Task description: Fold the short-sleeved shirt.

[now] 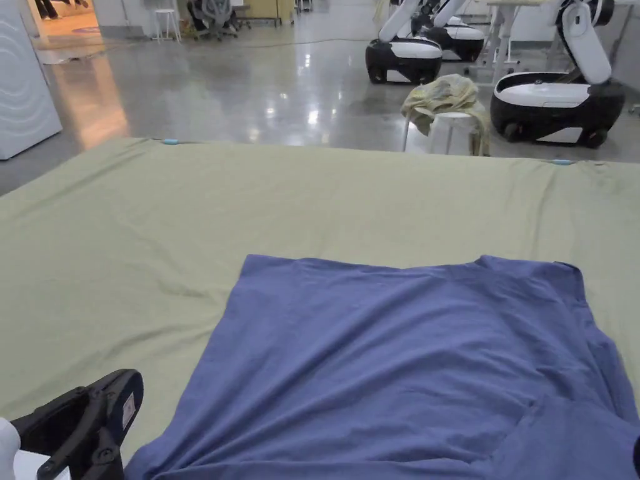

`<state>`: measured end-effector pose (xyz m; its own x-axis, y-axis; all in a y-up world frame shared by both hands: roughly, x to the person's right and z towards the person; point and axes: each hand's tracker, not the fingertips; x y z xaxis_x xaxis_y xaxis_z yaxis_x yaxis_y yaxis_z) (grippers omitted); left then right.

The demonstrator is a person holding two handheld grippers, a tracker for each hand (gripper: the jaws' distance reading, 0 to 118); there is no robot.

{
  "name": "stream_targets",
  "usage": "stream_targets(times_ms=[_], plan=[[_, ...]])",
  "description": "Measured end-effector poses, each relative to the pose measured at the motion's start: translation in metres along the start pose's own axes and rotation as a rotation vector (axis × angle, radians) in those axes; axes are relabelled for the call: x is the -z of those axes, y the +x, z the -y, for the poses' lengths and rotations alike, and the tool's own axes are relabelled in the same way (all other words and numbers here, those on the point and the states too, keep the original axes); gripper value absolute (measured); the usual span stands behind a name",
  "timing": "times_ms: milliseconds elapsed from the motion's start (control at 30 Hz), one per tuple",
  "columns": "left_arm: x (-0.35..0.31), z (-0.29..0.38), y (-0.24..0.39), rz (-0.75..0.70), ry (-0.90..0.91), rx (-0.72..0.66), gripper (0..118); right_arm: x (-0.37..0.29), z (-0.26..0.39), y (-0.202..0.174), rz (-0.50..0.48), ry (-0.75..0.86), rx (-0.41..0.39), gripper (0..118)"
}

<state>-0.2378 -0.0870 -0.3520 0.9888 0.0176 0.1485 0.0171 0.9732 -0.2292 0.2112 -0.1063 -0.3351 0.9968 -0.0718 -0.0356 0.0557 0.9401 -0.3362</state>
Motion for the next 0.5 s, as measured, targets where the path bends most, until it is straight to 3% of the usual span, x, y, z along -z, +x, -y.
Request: stream_targets(times_ms=[133,267,300,400,500], plan=[[0.012,0.011,-0.017,-0.022,-0.099,-0.052,3,0.0,0.004,0.005,-0.004,-0.011,0.013,0],[0.048,0.045,-0.046,-0.034,-0.357,-0.126,3,-0.001,0.009,0.011,-0.016,-0.028,0.033,0],[0.055,0.057,-0.053,-0.051,-0.382,-0.136,8,-0.001,0.011,0.012,-0.018,-0.032,0.035,0],[0.074,0.084,-0.071,-0.004,-0.478,-0.208,41,0.001,0.014,0.016,-0.014,-0.054,0.041,0],[0.089,0.103,-0.082,0.031,-0.522,-0.279,52,0.003,0.015,0.018,0.002,-0.071,0.04,0]])
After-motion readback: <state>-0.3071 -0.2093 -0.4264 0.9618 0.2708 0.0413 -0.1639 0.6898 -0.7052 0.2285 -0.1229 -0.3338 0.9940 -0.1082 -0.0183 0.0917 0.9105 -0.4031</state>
